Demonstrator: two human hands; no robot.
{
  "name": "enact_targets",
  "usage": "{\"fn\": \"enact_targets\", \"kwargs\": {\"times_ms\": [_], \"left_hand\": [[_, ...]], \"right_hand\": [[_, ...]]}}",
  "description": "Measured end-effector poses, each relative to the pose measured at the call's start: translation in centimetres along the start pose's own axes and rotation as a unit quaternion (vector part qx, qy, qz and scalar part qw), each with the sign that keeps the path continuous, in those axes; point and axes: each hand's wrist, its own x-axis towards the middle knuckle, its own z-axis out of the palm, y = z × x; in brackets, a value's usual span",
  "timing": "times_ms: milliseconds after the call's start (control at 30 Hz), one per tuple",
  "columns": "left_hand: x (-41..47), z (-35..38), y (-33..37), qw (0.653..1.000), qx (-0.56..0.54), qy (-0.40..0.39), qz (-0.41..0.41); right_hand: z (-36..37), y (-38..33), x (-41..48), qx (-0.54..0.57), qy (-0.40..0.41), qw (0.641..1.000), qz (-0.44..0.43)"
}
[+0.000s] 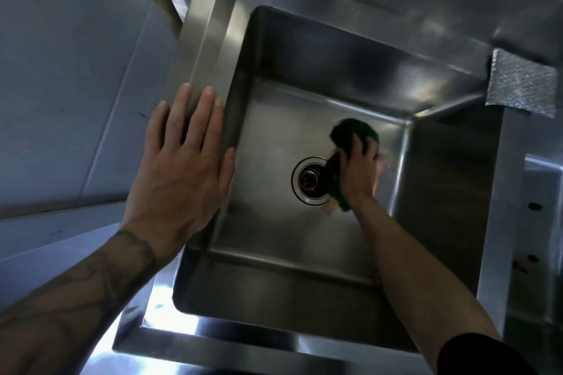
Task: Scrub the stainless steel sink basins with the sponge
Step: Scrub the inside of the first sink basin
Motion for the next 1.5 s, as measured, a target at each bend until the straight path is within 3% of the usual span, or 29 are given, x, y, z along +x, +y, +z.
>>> {"fn": "enact_targets", "kwargs": {"times_ms": [67,133,200,267,300,367,467,533,567,633,700,733,767,833,900,967,1033,1100,1200,1267,1333,1400,1500], "left_hand": [[0.0,-0.1,0.0,1.000,-0.002,-0.002,0.001],[0.0,-0.1,0.0,1.000,-0.006,-0.002,-0.002],[0.0,-0.1,0.0,1.000,-0.007,-0.002,-0.002],[0.1,-0.1,0.0,1.000,-0.004,0.000,-0.002],[0.1,-0.1,0.1,1.000,-0.004,0.001,-0.001],[0.1,-0.1,0.1,1.000,0.001,0.002,-0.001],[0.0,-0.2,0.1,1.000,-0.001,-0.004,-0.004],[0.0,-0.3,0.1,1.000,-0.002,0.001,-0.006],[0.0,-0.3,0.1,1.000,-0.005,0.005,-0.006],[0.0,-0.2,0.2,1.000,-0.004,0.010,-0.005],[0.1,-0.1,0.2,1.000,-0.004,0.014,-0.005],[0.1,-0.1,0.2,1.000,-0.003,0.014,-0.003],[0.1,0.0,0.2,1.000,0.000,0.014,-0.003],[0.0,0.0,0.1,1.000,0.004,0.017,-0.004],[-0.1,0.0,0.2,1.000,0.005,0.021,-0.004],[0.1,-0.1,0.3,1.000,0.010,0.024,-0.006],[0.0,0.1,0.2,1.000,0.011,0.019,-0.004],[0.0,0.4,0.0,1.000,0.013,0.018,-0.004],[0.0,0.5,-0.1,1.000,0.012,0.024,-0.002],[0.0,0.5,-0.1,1.000,0.006,0.022,-0.003],[0.0,0.4,0.0,1.000,0.004,0.019,-0.001],[0.0,0.3,0.1,1.000,0.004,0.020,-0.001],[-0.1,0.2,0.1,1.000,0.010,0.017,-0.003]], "right_hand": [[-0.5,0.8,-0.7,-0.055,-0.045,0.988,-0.136],[-1.3,2.8,0.2,-0.059,-0.048,0.987,-0.144],[-2.1,3.8,1.4,-0.018,-0.001,1.000,-0.002],[-1.8,2.8,2.4,-0.013,0.033,0.988,0.149],[-1.5,1.5,2.4,-0.021,0.032,0.984,0.174],[-0.5,-1.3,1.5,-0.022,0.025,0.994,0.102],[0.1,-2.0,-0.1,-0.074,-0.031,0.986,-0.143],[-0.5,0.1,0.6,-0.078,-0.046,0.977,-0.195],[-0.9,1.4,1.2,-0.075,-0.035,0.984,-0.160],[-1.5,3.3,2.5,-0.051,0.002,0.999,0.010],[-1.6,2.5,3.6,-0.038,0.021,0.984,0.175],[-1.4,1.0,3.6,-0.035,0.019,0.980,0.196],[-1.0,-0.6,3.4,-0.030,0.017,0.985,0.172],[0.2,-3.7,1.9,-0.043,-0.004,0.999,0.027],[1.1,-5.1,-0.4,-0.087,-0.051,0.981,-0.165],[0.9,-4.3,-0.2,-0.101,-0.082,0.955,-0.265],[0.1,-1.9,0.8,-0.086,-0.050,0.973,-0.206],[-1.1,1.1,2.1,-0.058,-0.008,0.997,-0.056],[-1.9,2.0,3.3,-0.022,0.020,0.981,0.189],[-1.7,-0.5,3.5,-0.004,0.018,0.973,0.229],[-0.8,-3.5,3.1,-0.011,0.019,0.989,0.144],[0.5,-6.2,1.9,-0.054,0.003,0.999,-0.004],[2.1,-8.3,-1.3,-0.084,-0.037,0.967,-0.236]]}}
